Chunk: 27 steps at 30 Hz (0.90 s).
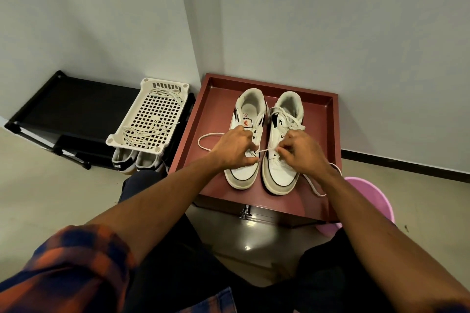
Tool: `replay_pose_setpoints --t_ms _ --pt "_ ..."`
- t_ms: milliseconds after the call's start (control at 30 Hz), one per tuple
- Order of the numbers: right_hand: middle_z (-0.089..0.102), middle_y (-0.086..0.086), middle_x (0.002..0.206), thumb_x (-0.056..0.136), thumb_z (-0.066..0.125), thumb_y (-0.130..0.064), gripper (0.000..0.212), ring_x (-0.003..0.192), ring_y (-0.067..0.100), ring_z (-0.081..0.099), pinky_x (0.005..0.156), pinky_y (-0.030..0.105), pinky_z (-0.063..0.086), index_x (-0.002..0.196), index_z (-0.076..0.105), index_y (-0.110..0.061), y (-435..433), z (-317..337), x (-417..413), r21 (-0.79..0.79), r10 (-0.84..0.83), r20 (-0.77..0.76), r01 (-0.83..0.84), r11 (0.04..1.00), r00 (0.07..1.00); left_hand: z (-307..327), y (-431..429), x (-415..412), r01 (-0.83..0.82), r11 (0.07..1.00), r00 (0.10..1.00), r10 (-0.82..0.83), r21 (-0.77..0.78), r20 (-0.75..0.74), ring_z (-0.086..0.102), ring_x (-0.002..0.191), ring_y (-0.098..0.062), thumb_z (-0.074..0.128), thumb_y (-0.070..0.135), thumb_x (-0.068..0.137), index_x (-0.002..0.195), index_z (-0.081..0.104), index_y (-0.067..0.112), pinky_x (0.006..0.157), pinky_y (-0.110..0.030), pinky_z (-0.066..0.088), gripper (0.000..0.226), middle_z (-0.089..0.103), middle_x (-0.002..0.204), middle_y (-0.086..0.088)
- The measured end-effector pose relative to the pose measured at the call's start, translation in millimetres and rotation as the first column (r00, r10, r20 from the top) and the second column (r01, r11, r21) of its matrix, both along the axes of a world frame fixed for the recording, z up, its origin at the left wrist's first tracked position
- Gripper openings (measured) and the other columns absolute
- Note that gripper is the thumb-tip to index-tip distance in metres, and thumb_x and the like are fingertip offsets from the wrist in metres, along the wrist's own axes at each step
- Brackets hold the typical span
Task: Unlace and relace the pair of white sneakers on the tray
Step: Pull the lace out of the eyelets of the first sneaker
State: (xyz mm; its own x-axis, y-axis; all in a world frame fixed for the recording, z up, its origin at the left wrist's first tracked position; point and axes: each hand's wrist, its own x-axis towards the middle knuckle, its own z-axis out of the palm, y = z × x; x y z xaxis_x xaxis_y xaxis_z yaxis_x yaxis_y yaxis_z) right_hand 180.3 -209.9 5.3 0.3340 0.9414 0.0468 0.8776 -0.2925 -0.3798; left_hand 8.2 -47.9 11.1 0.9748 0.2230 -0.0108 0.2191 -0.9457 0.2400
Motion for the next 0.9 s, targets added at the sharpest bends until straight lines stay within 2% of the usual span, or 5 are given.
replay_pose_setpoints --t_ms 233,367,500,633,900 --pt "0.061 -0.004 0.085 0.088 0.076 -0.037 0.022 0.081 0.017 0.05 0.062 0.029 0.037 0.096 0.081 -0.017 -36.2 7.2 31.2 0.018 -0.198 0.116 0.197 0.98 0.973 -1.2 0.2 3.2 0.004 1.0 1.0 -0.004 0.019 0.002 0.049 0.092 -0.021 0.066 0.057 0.084 0.108 0.076 0.021 0.075 -0.034 0.042 0.045 0.063 0.091 0.0" --pt "0.065 -0.002 0.1 0.083 0.079 -0.041 0.034 0.094 0.022 0.056 0.066 0.034 0.05 0.11 0.077 -0.02 -6.6 13.7 -6.9 0.033 -0.047 0.157 0.042 0.999 0.986 -3.5 1.5 1.9 -0.003 1.0 1.0 0.003 0.023 0.004 0.049 0.092 -0.021 0.067 0.058 0.083 0.109 0.076 0.023 0.074 -0.034 0.043 0.045 0.063 0.091 -0.001" --pt "0.059 -0.002 0.106 0.094 0.065 -0.043 0.027 0.107 0.022 0.051 0.069 0.032 0.038 0.107 0.074 -0.021 28.6 9.2 -36.5 -0.125 0.086 0.178 -0.065 0.99 0.98 -3.6 0.6 2.6 0.0 1.0 1.0 0.0 0.03 -0.009 0.051 0.089 -0.023 0.065 0.059 0.081 0.101 0.077 0.023 0.073 -0.038 0.047 0.043 0.061 0.087 -0.001" --pt "0.064 -0.001 0.093 0.097 0.062 -0.04 0.027 0.093 0.026 0.058 0.067 0.039 0.047 0.096 0.077 -0.018 23.6 -3.3 -30.6 -0.095 0.136 0.071 -0.129 0.987 0.988 -4.3 1.1 1.4 0.006 0.999 1.0 -0.005 0.034 -0.007 0.051 0.089 -0.023 0.065 0.059 0.082 0.104 0.077 0.023 0.073 -0.039 0.047 0.044 0.061 0.087 -0.002" --pt "0.062 -0.006 0.082 0.091 0.074 -0.033 0.016 0.081 0.018 0.053 0.064 0.031 0.036 0.094 0.082 -0.019 -31.7 3.9 25.1 0.035 -0.218 0.003 0.218 0.975 0.976 -4.1 1.4 -0.2 0.009 0.999 1.0 -0.008 0.042 -0.017 0.048 0.098 -0.02 0.062 0.062 0.086 0.117 0.073 0.026 0.072 -0.03 0.036 0.048 0.062 0.097 0.001"
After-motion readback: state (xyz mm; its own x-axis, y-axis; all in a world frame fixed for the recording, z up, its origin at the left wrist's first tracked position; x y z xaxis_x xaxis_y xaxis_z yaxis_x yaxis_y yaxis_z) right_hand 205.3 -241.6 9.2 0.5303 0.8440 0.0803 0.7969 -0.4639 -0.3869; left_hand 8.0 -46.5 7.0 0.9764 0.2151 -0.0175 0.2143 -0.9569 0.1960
